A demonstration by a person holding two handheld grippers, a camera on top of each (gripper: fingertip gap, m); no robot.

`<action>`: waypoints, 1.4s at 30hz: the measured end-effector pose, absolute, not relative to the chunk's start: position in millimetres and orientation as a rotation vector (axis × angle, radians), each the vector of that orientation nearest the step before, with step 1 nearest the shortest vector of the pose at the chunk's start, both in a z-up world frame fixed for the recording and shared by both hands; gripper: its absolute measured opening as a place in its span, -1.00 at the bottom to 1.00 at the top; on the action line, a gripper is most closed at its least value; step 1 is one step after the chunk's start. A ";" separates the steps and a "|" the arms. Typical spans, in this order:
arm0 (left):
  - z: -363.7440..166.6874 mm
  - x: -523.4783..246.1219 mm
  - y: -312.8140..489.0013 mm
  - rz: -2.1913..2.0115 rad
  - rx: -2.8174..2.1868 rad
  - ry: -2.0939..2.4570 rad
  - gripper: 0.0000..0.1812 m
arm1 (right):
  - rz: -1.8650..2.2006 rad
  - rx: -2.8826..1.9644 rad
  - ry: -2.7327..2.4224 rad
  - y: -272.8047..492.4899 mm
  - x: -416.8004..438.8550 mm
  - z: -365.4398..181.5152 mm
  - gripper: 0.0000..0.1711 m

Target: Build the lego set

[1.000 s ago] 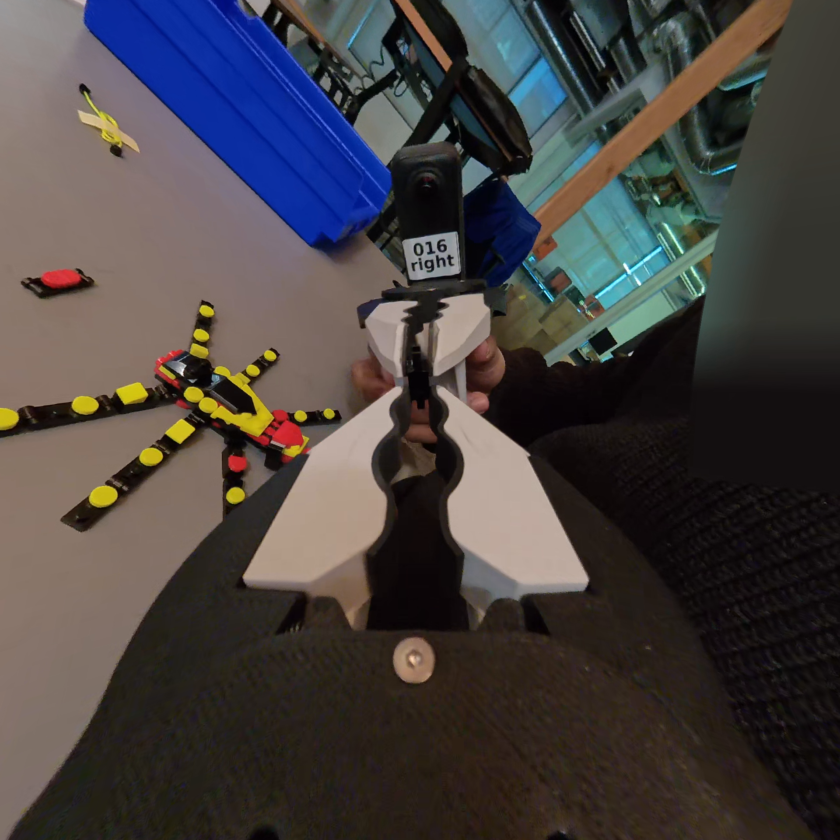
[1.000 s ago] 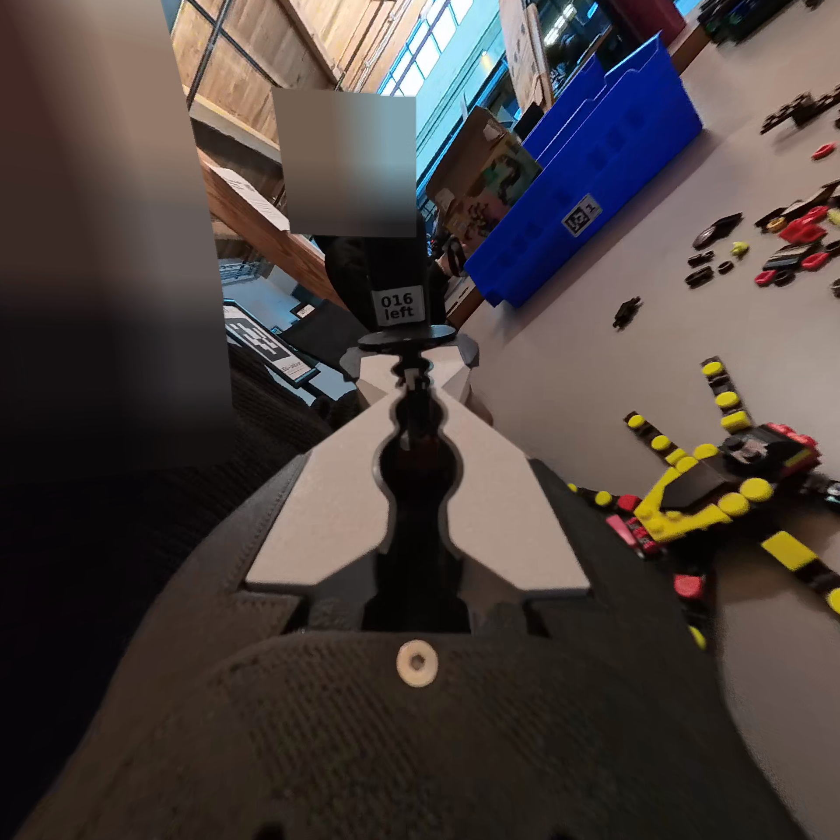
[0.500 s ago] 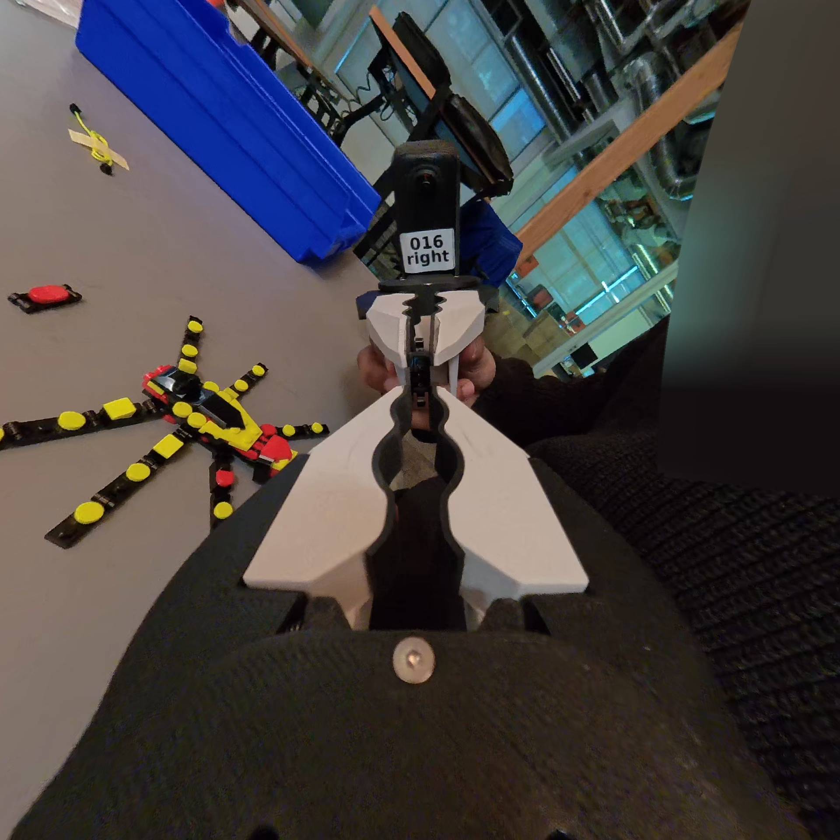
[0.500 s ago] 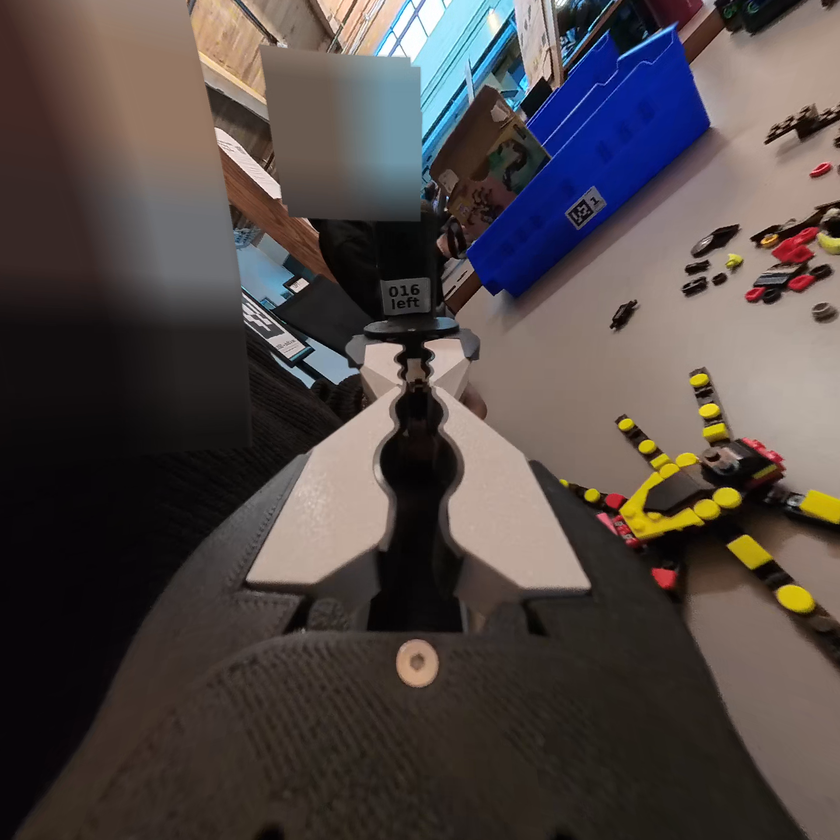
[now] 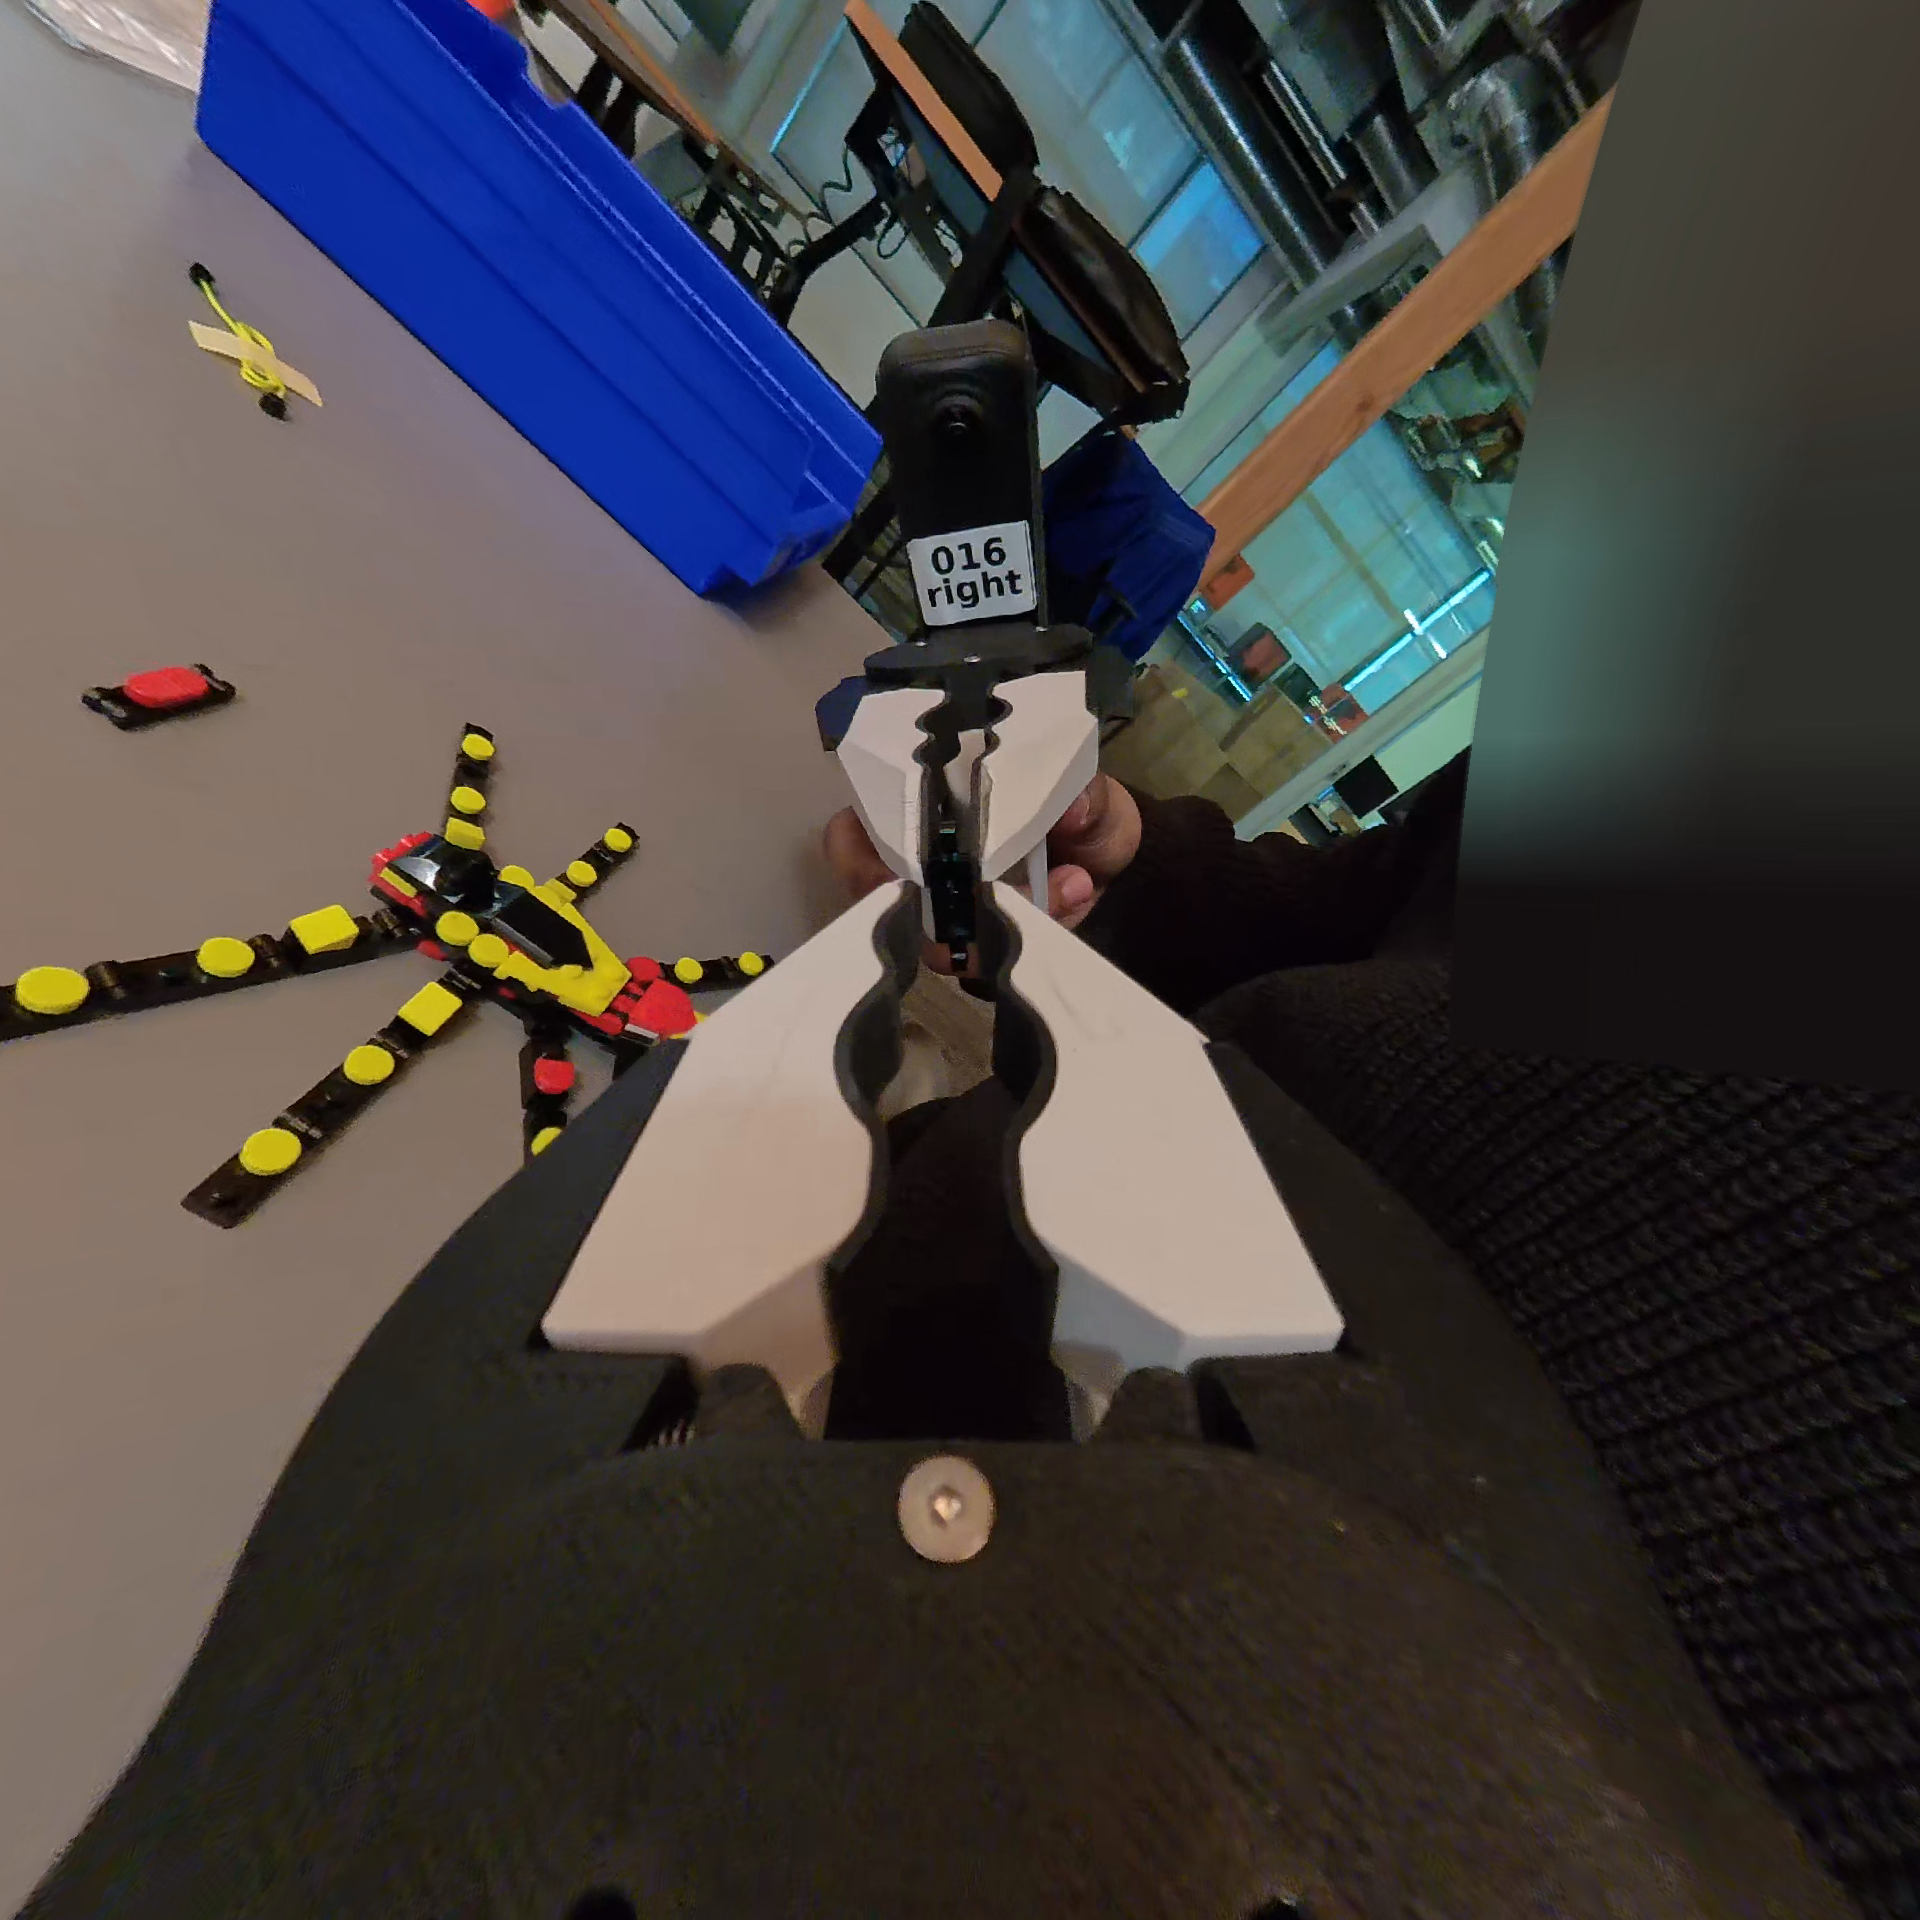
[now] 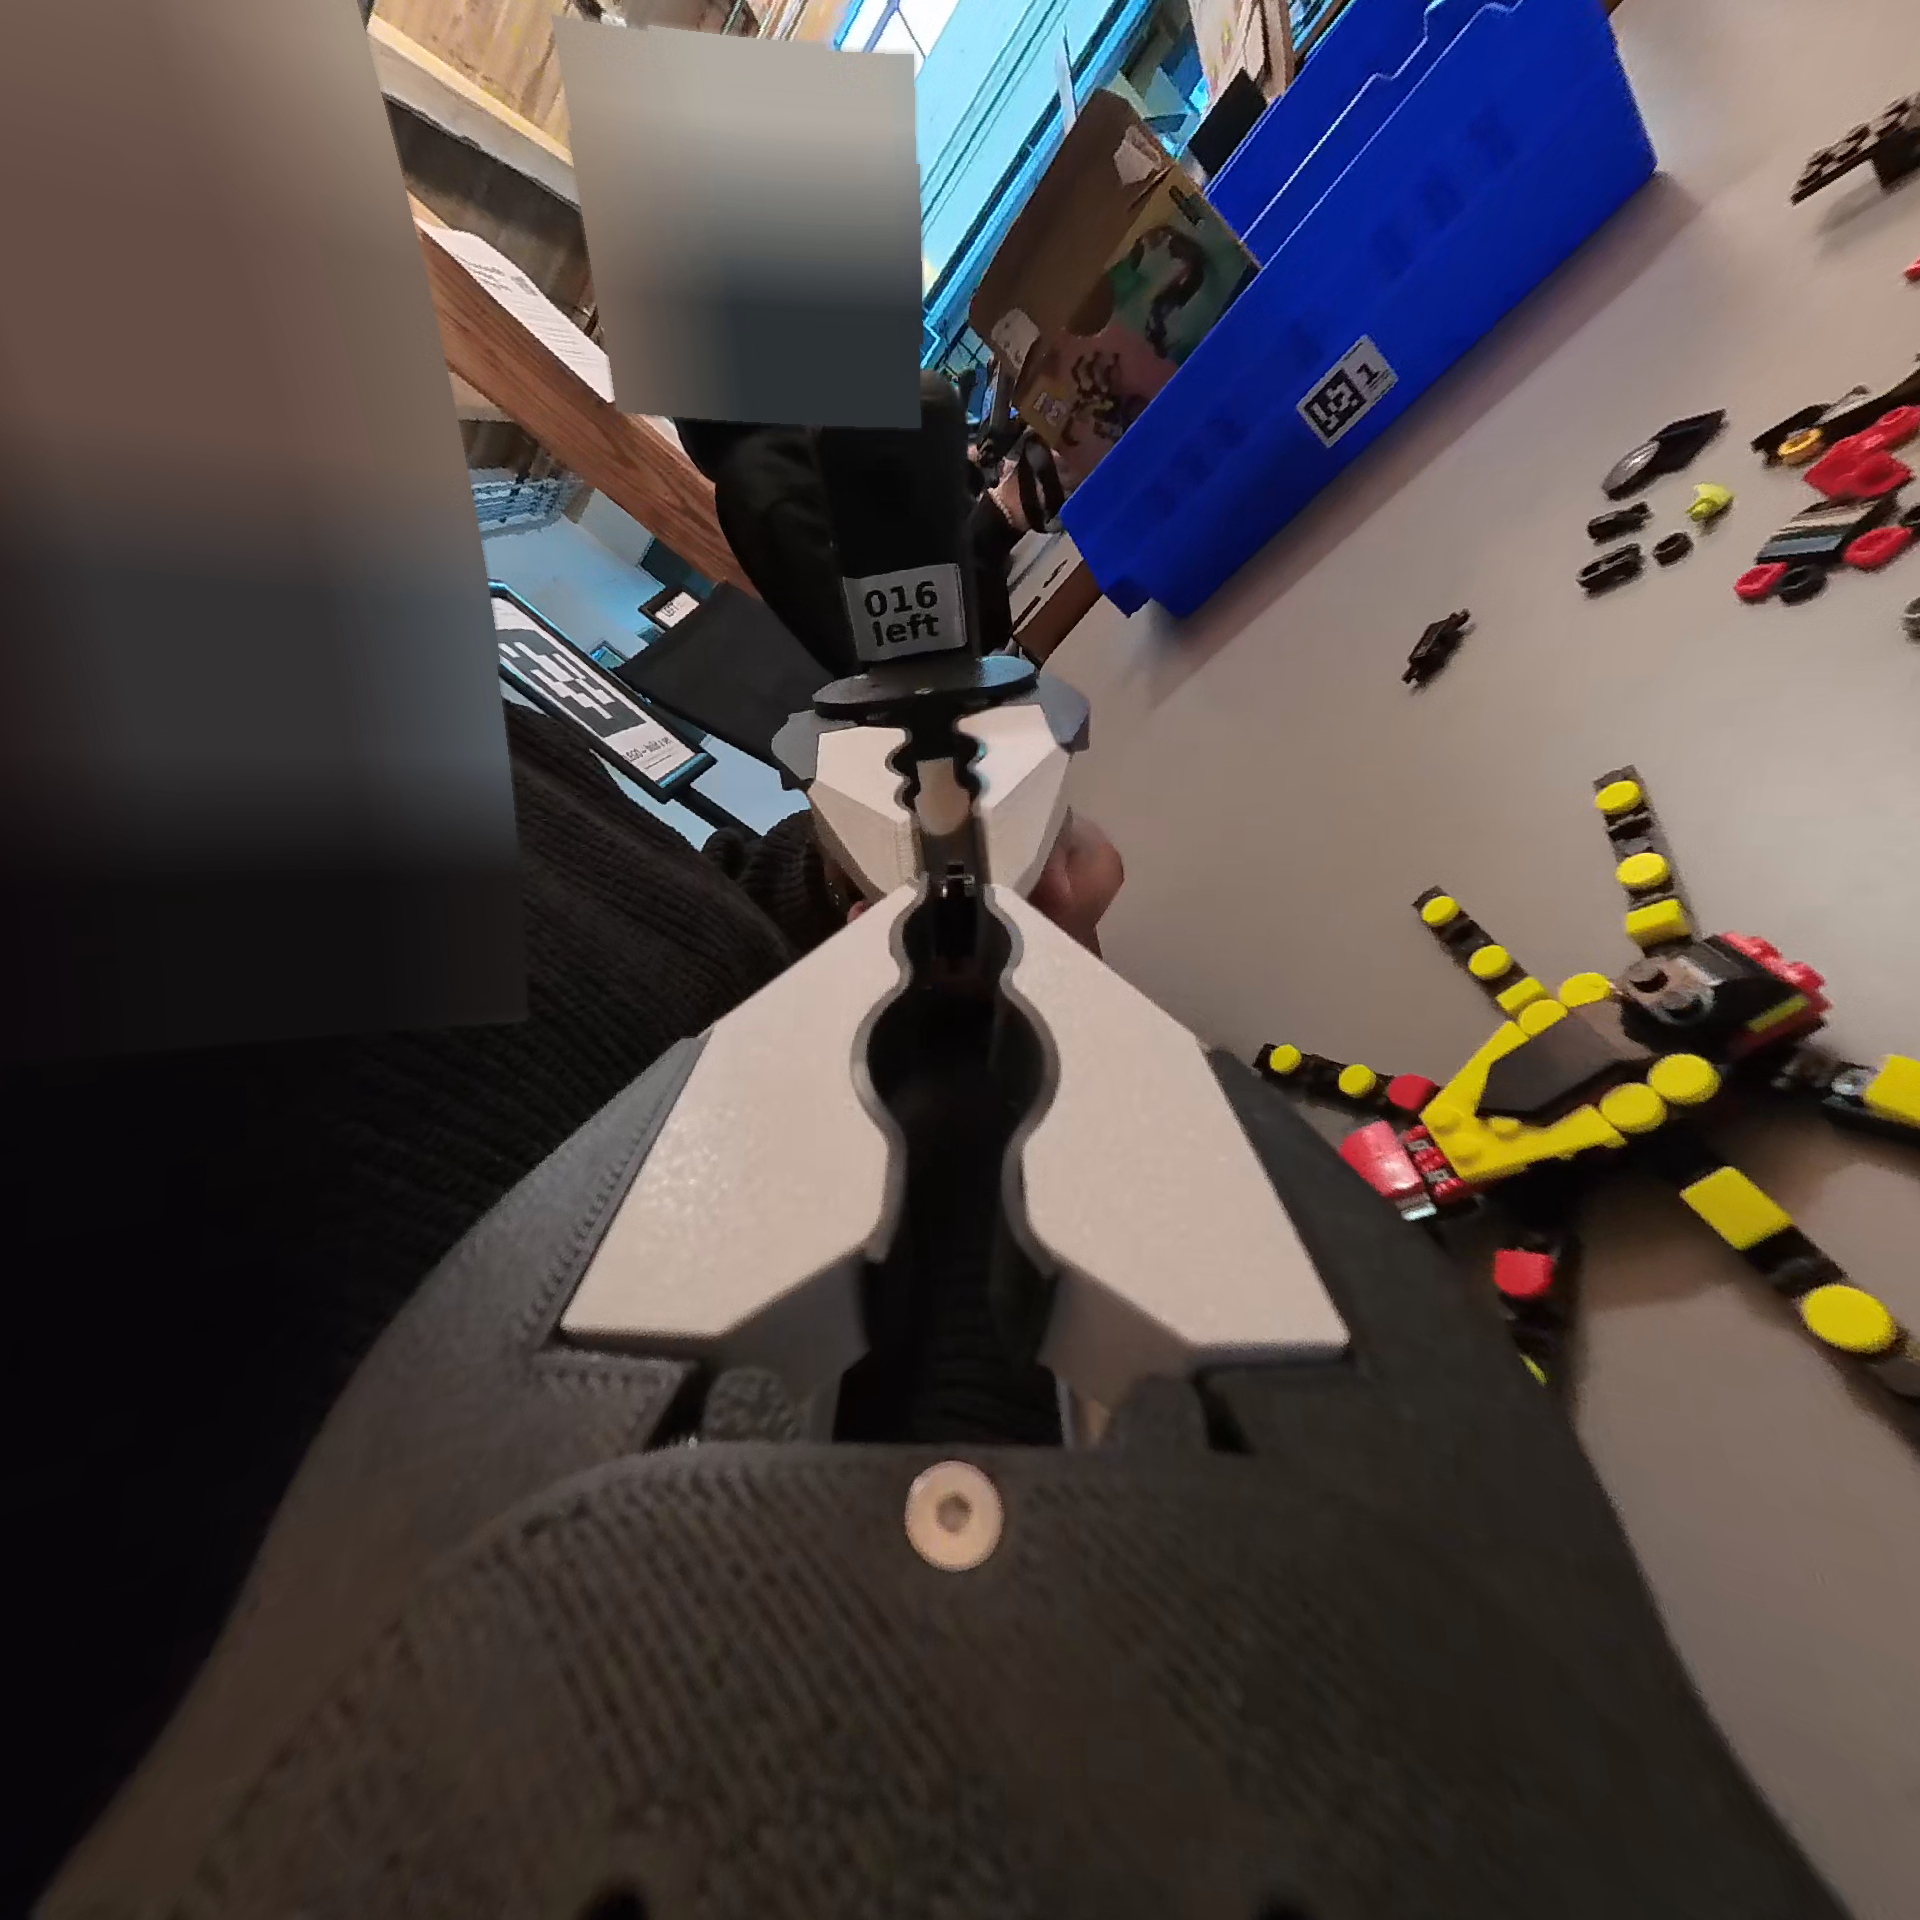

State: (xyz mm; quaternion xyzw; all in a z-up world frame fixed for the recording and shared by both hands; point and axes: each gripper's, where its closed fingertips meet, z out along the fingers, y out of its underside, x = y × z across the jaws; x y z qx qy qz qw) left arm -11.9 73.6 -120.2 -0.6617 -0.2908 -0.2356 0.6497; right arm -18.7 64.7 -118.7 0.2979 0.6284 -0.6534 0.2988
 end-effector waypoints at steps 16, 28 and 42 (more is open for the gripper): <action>-115.8 -25.3 67.3 -0.641 -1.373 -0.765 -0.97 | -1.869 0.822 1.639 71.4 -30.1 -112.0 -0.84; -115.4 -28.0 69.0 -0.712 -1.287 -0.829 -0.96 | -1.873 0.826 1.699 65.1 -28.4 -117.0 -0.88; -118.2 -17.4 74.4 -0.610 -1.411 -0.732 -0.95 | -1.799 0.802 1.702 66.5 -22.8 -117.7 -0.93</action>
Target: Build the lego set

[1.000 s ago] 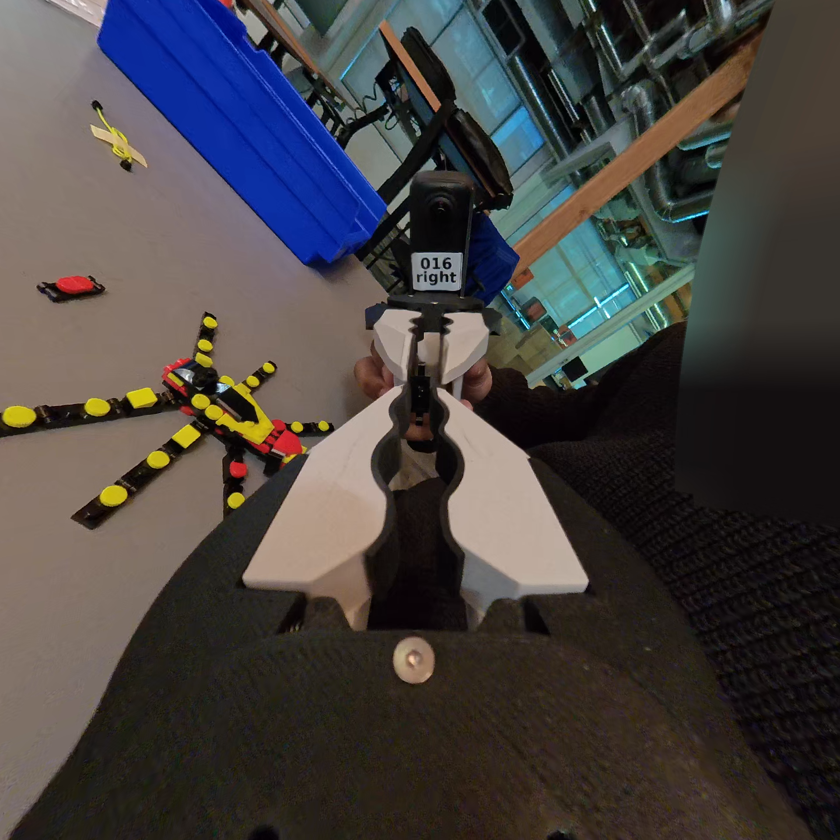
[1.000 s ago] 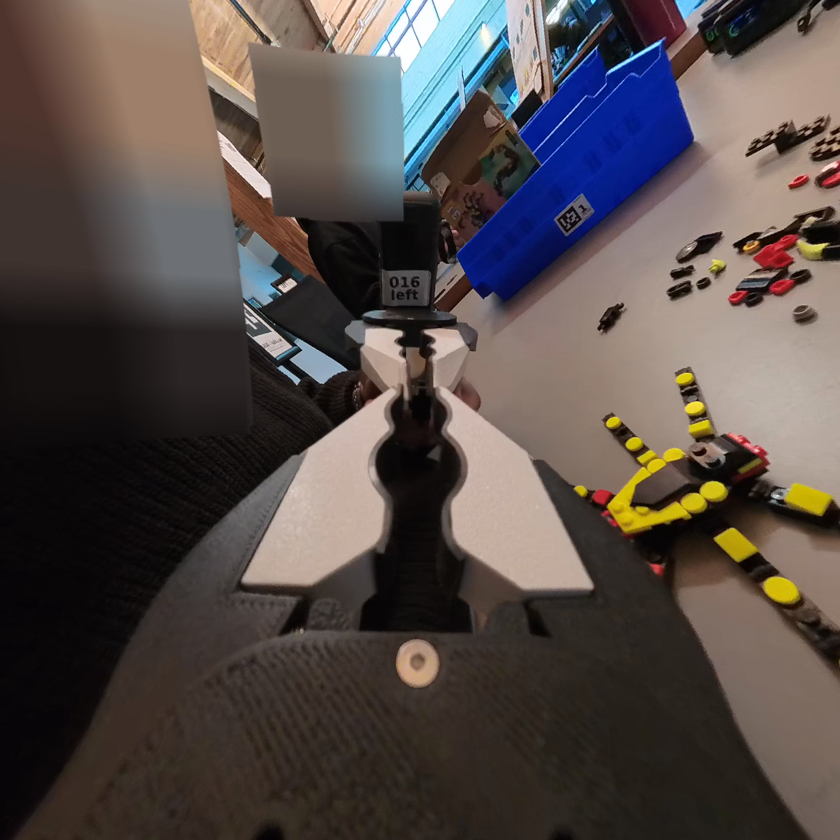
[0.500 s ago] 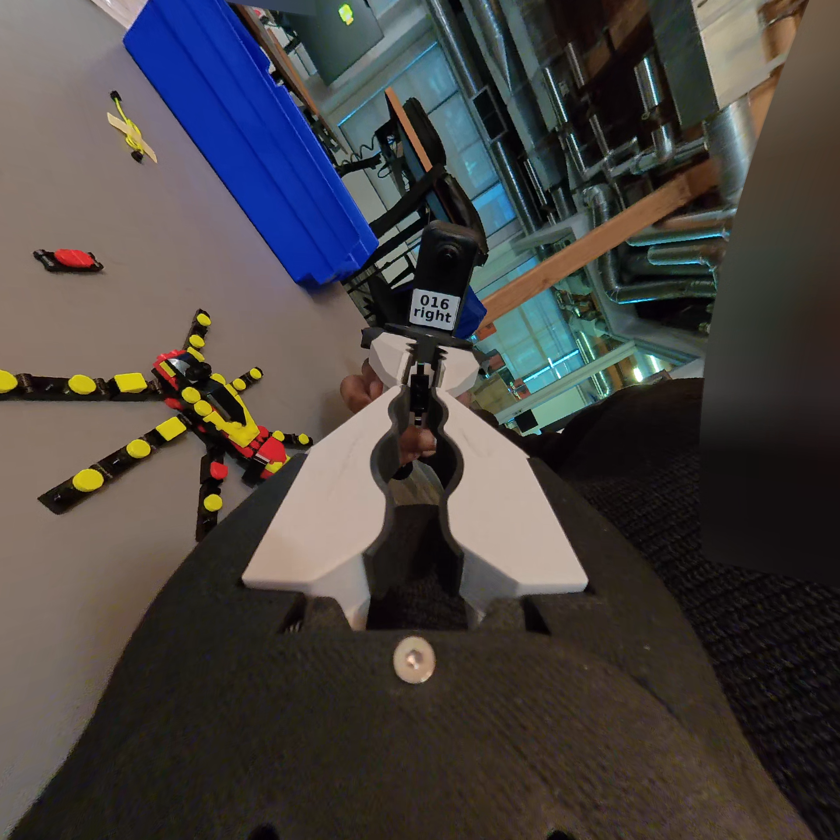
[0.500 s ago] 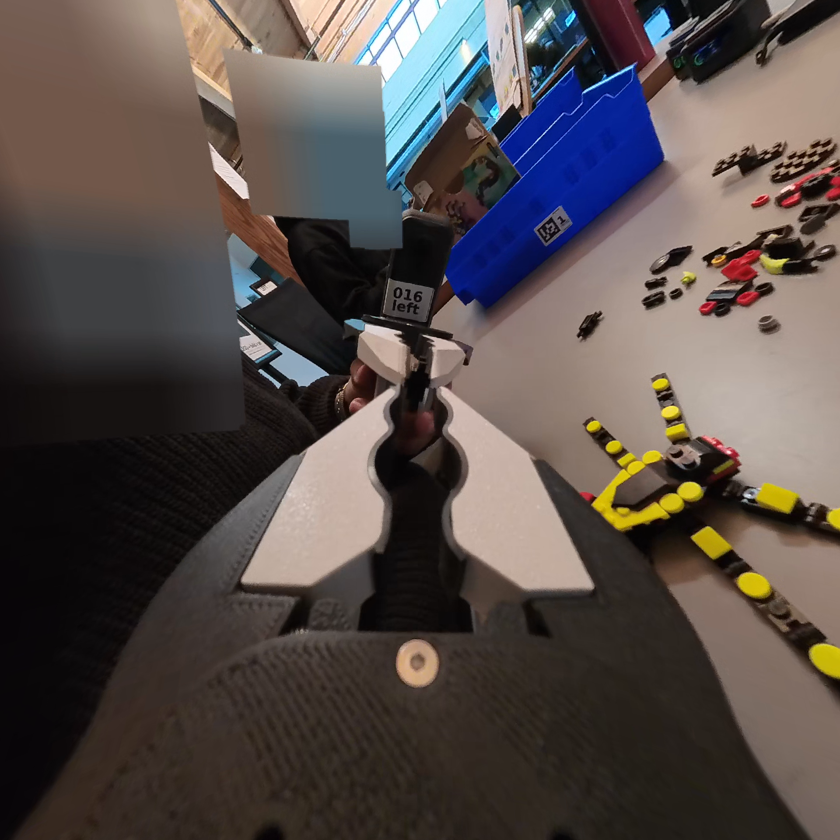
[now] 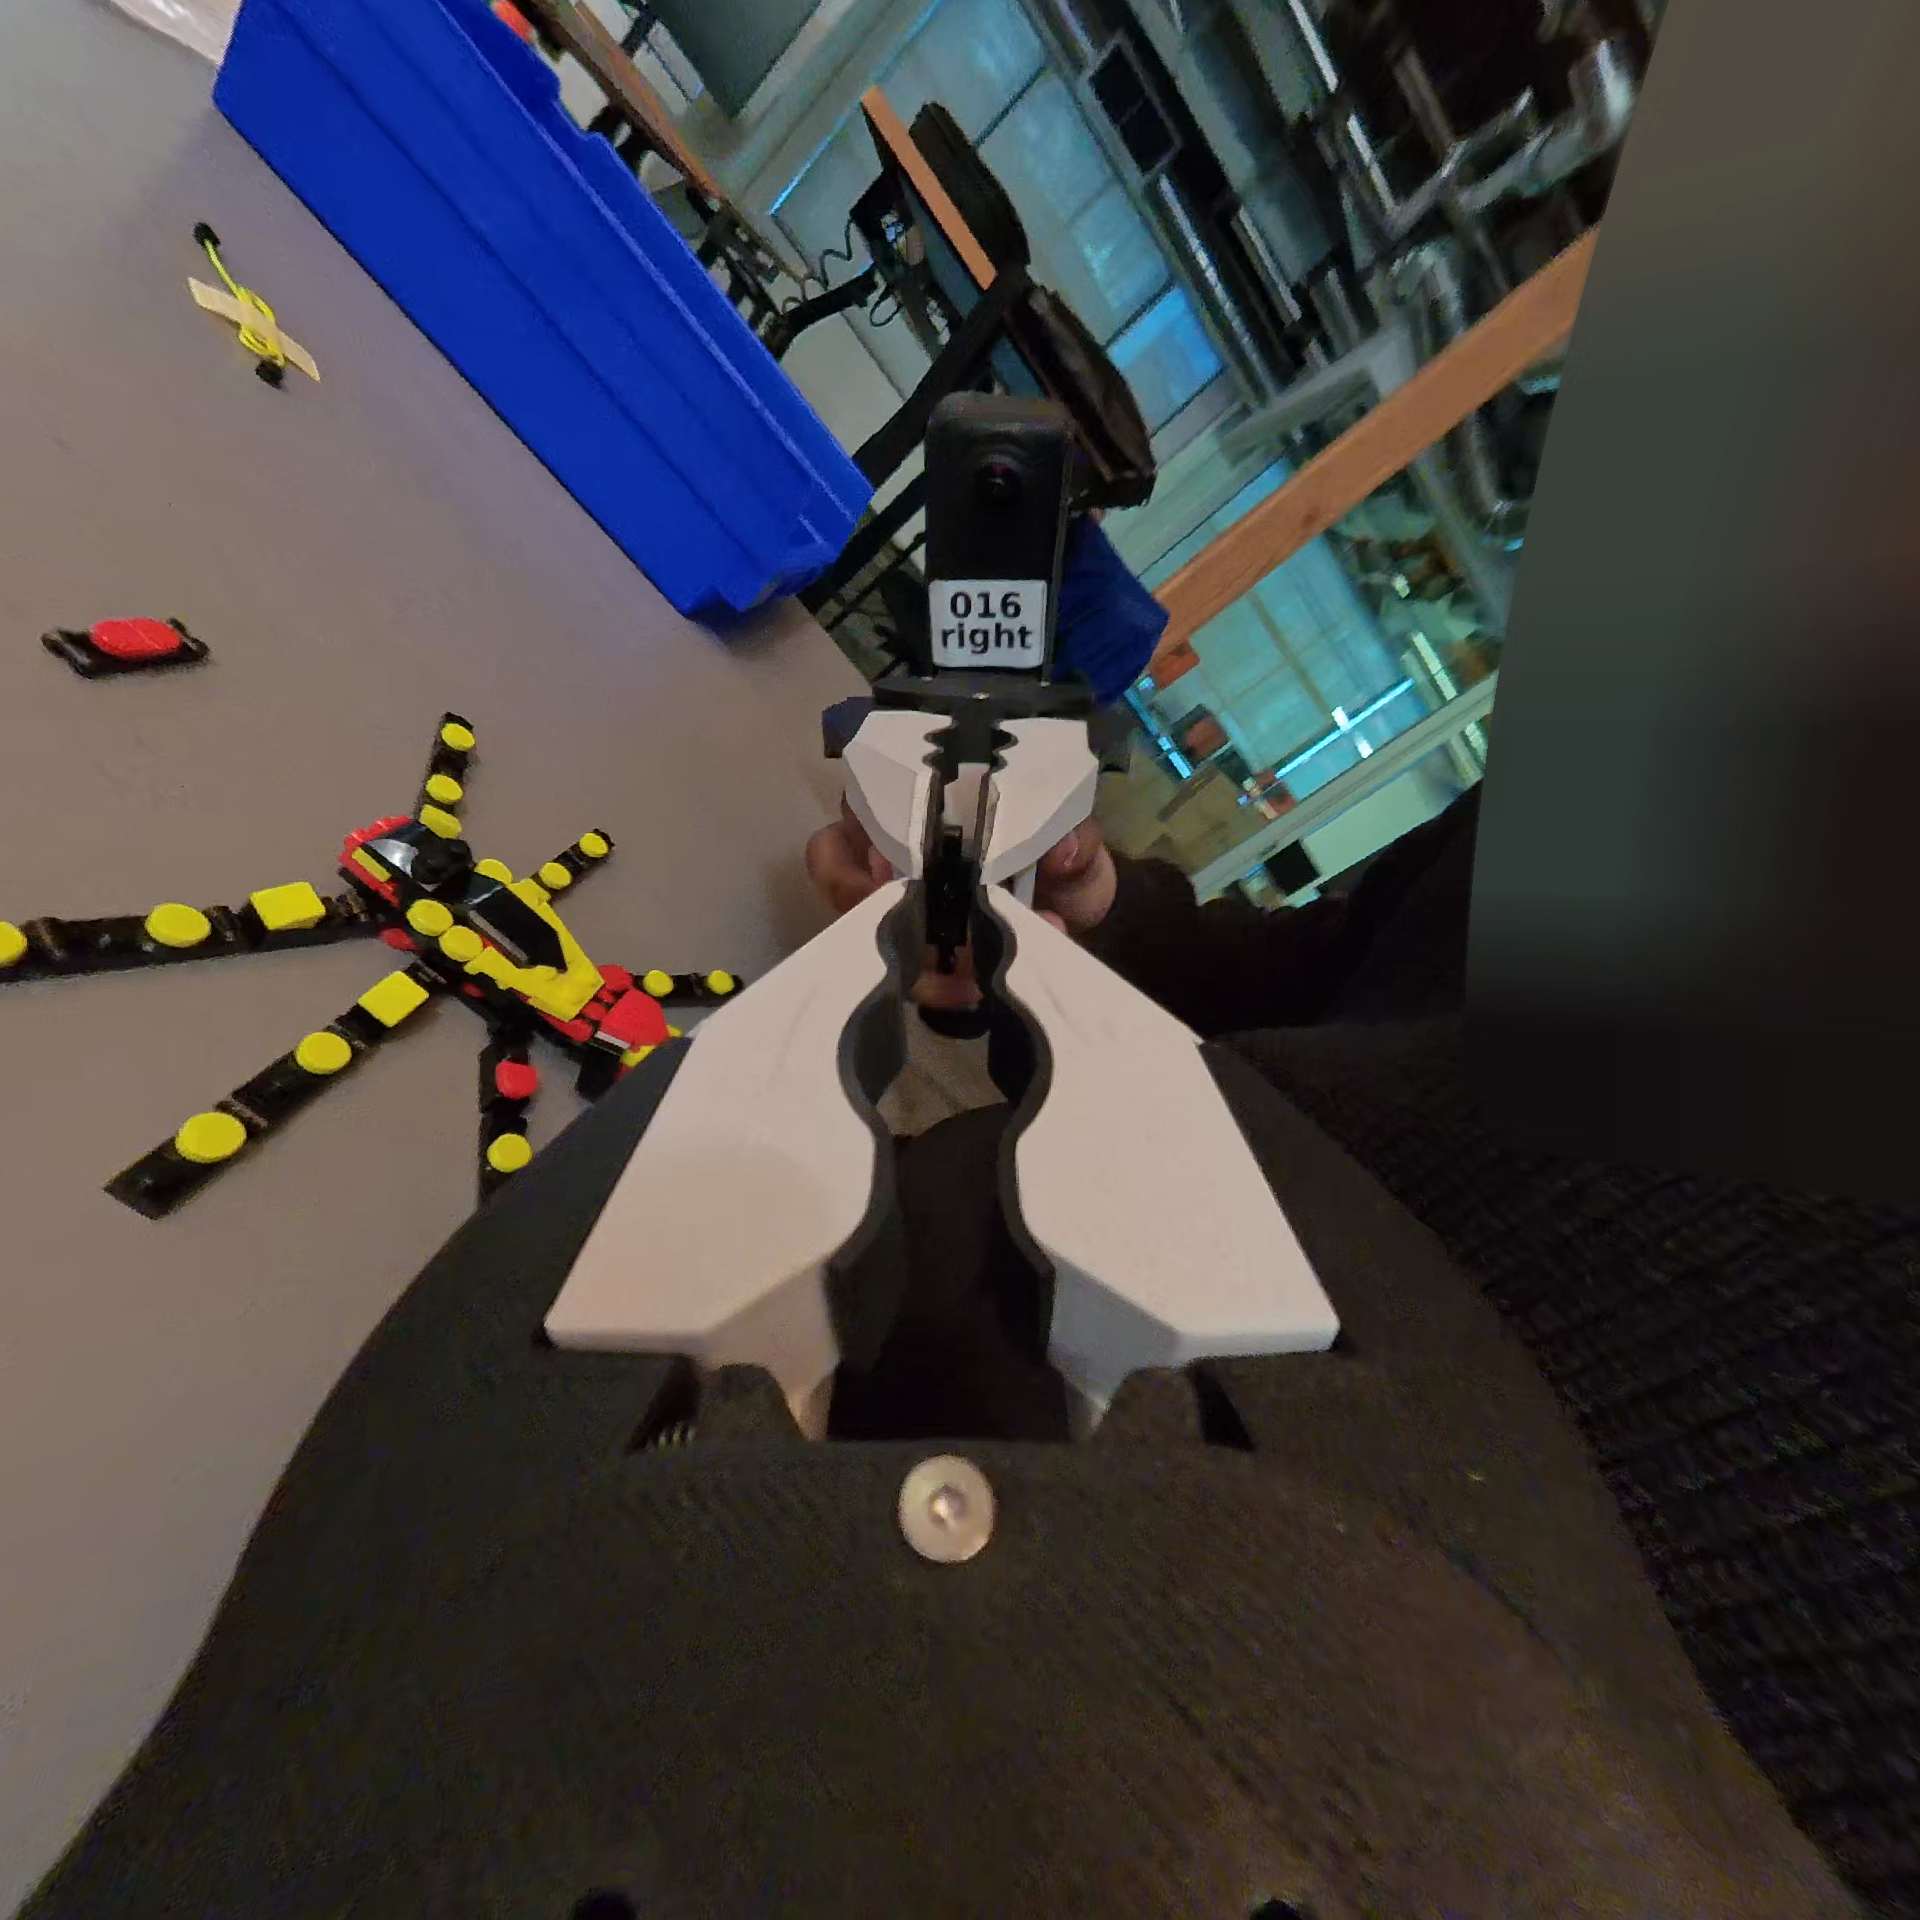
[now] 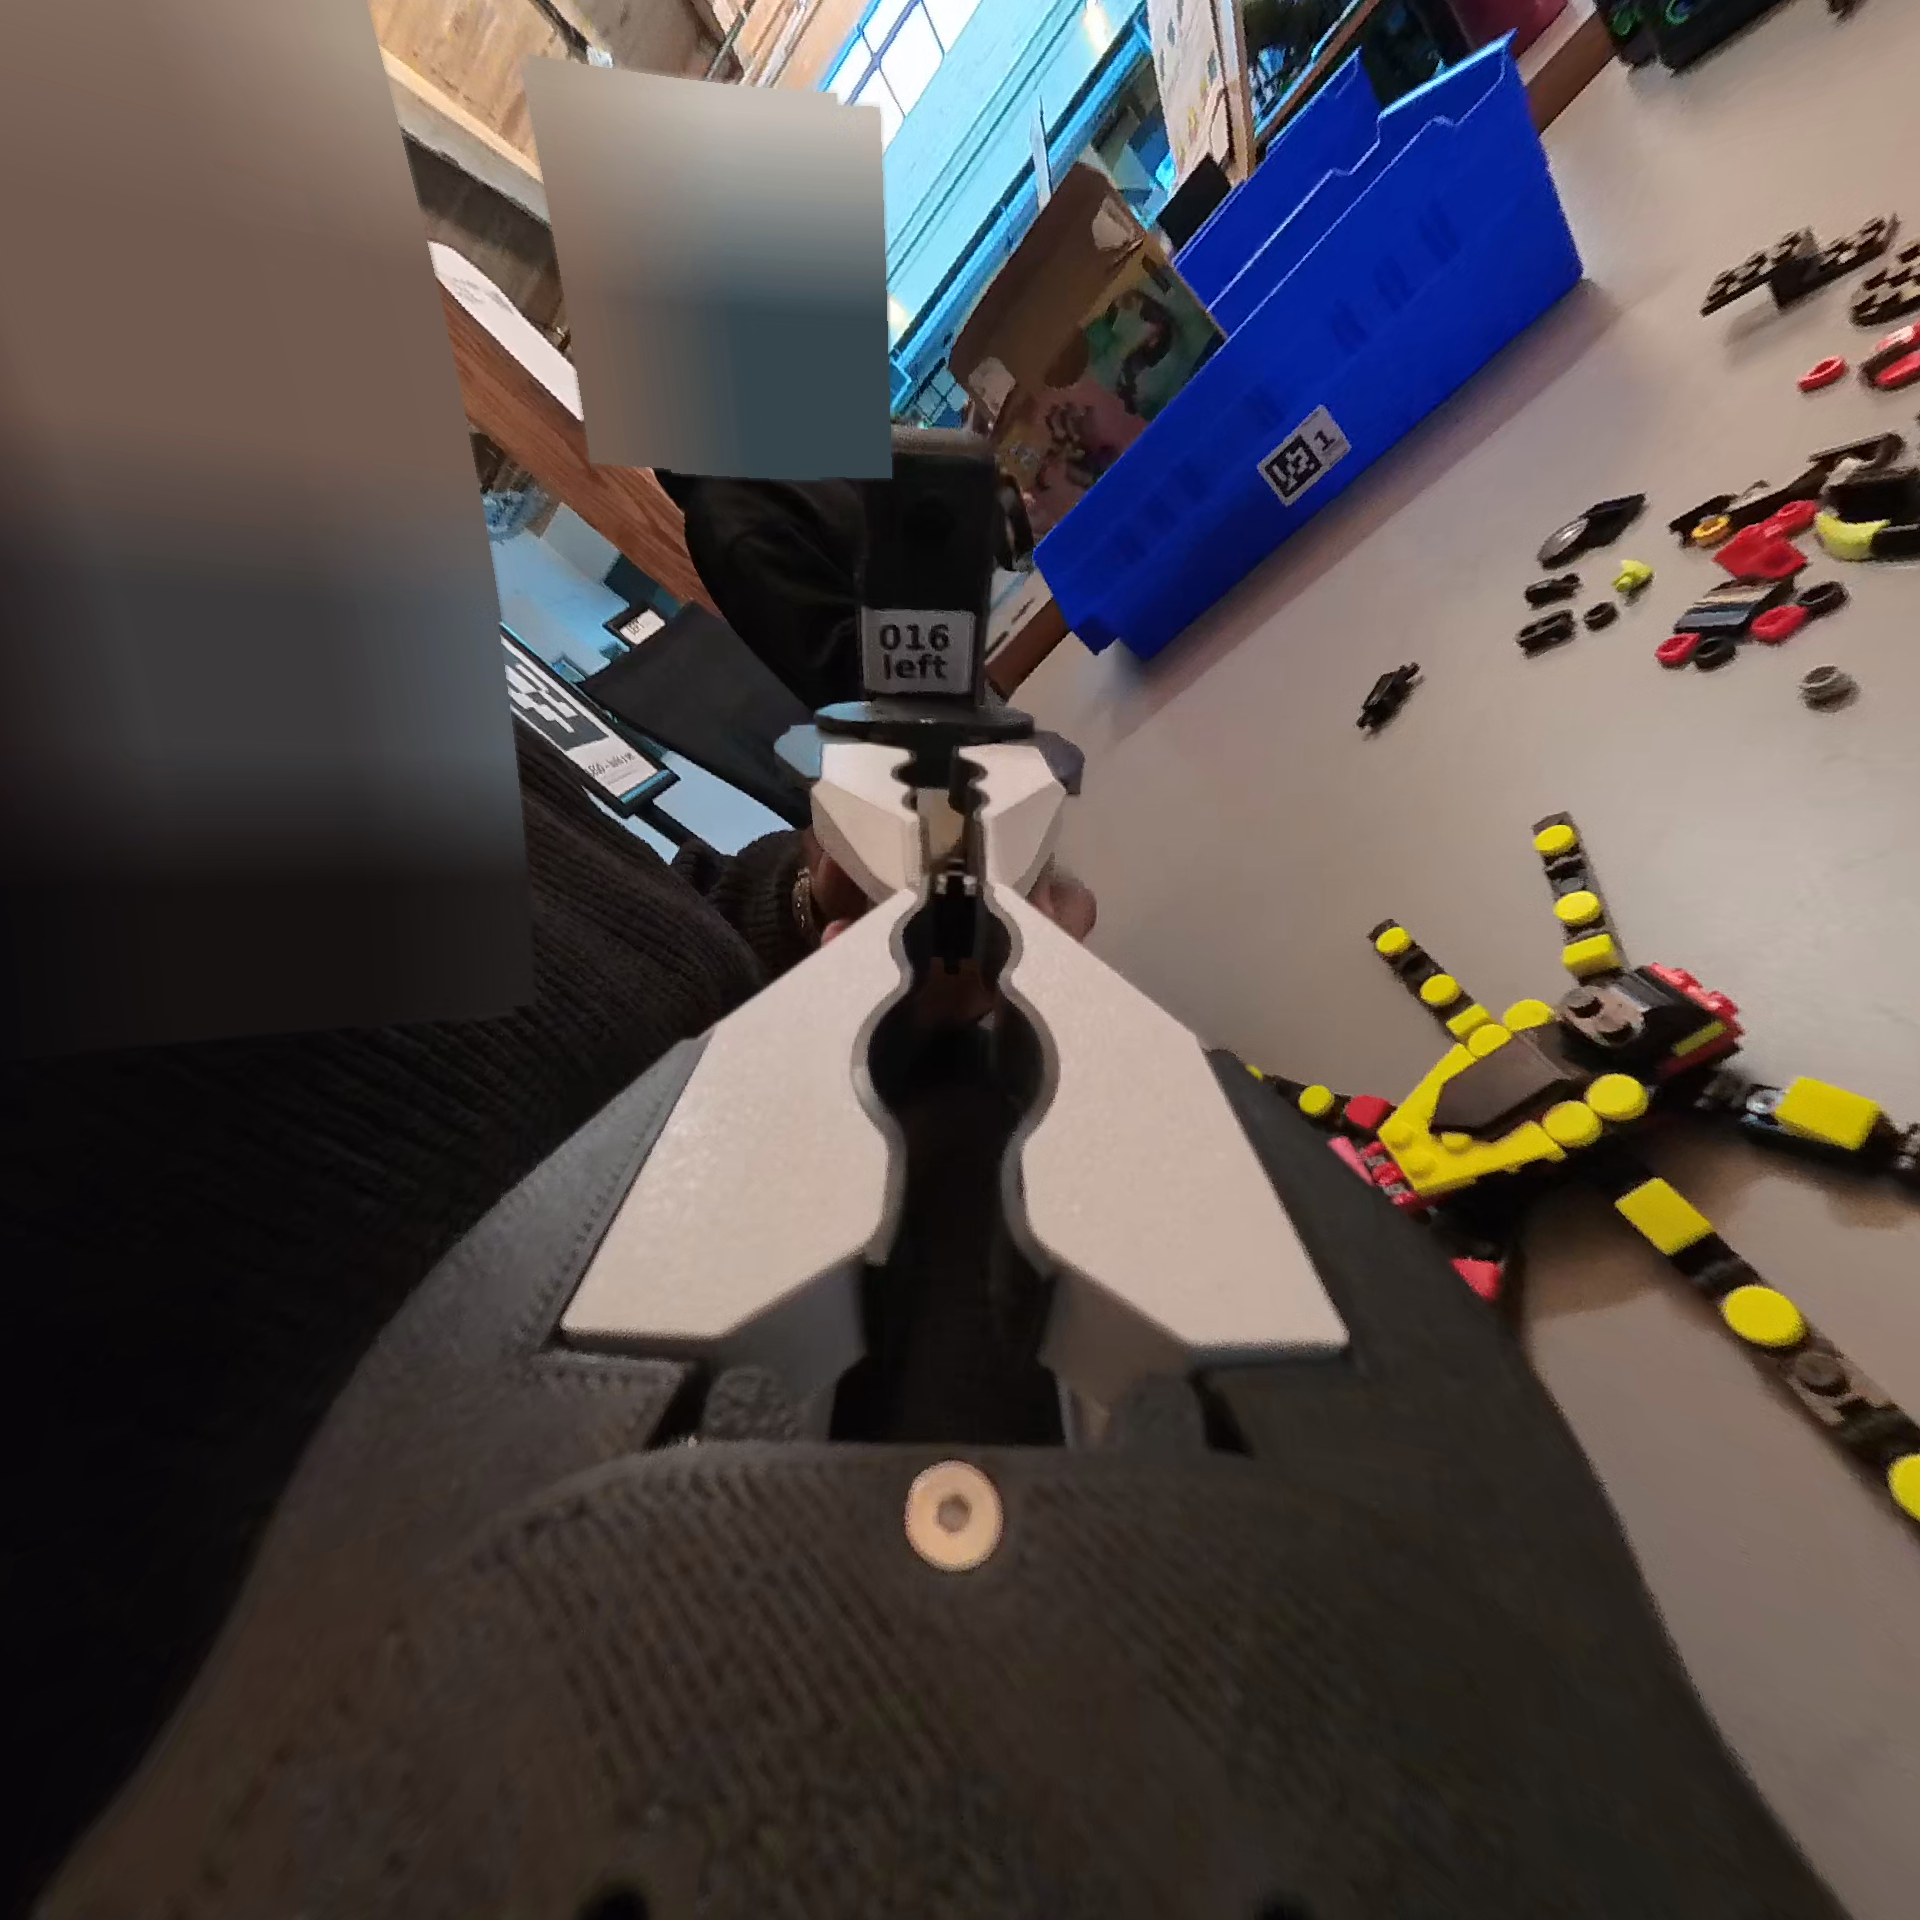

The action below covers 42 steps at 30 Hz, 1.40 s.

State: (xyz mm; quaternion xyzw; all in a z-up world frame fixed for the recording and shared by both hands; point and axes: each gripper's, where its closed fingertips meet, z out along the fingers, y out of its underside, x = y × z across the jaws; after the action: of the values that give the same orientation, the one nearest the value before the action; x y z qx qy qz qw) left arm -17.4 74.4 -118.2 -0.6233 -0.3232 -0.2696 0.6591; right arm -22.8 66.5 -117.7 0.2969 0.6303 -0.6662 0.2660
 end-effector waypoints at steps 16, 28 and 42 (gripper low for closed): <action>-117.6 -8.1 78.0 -0.567 -1.499 -0.673 -0.96 | -1.733 0.732 1.739 71.8 -13.2 -113.8 -0.94; -118.6 -39.1 57.6 -0.496 -1.419 -0.795 -0.96 | -1.925 0.911 1.834 105.0 -53.9 -116.1 -1.00; -120.2 -21.8 74.8 -0.590 -1.422 -0.771 -0.96 | -1.864 0.883 1.591 67.0 -32.8 -111.6 -0.99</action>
State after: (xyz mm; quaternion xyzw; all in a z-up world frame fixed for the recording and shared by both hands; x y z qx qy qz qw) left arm -21.8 74.8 -120.2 -0.6263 -0.3397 -0.2598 0.6518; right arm -32.8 67.0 -111.6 0.3268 0.5888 -0.6900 0.2653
